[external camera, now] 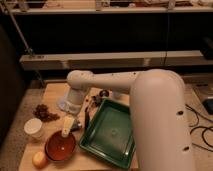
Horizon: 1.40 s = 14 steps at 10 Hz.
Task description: Stack bowls into tray
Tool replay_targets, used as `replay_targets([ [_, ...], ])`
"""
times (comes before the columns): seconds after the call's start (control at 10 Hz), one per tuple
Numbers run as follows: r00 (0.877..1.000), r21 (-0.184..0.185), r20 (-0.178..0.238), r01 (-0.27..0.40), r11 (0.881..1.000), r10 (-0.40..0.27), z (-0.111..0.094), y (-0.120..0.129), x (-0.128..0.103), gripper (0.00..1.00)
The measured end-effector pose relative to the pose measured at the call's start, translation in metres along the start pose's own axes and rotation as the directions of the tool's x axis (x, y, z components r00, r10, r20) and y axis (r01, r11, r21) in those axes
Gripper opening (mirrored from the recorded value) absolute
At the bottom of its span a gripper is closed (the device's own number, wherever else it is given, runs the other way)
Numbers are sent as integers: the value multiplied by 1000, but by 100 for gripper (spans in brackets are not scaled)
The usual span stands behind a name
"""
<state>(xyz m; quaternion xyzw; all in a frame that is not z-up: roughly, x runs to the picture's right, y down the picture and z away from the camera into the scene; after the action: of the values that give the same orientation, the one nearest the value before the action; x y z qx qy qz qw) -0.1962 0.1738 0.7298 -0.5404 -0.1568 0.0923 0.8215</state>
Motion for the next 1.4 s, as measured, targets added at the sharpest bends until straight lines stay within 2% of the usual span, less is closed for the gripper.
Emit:
replay_targets([
  [0.2,999,-14,-16,-32,999,31,10,-5,3,80],
  [0.4,998,-45,-59,-31,999,28,37,-9,0,80],
  [0.7,994,-60,-107,-30,998,24,51,-11,-9,80],
  [1.1,987,-48,-157,-51,998,43,65,-12,-7,80],
  [1.4,984,-46,-174,-54,997,46,75,-13,-5,80],
])
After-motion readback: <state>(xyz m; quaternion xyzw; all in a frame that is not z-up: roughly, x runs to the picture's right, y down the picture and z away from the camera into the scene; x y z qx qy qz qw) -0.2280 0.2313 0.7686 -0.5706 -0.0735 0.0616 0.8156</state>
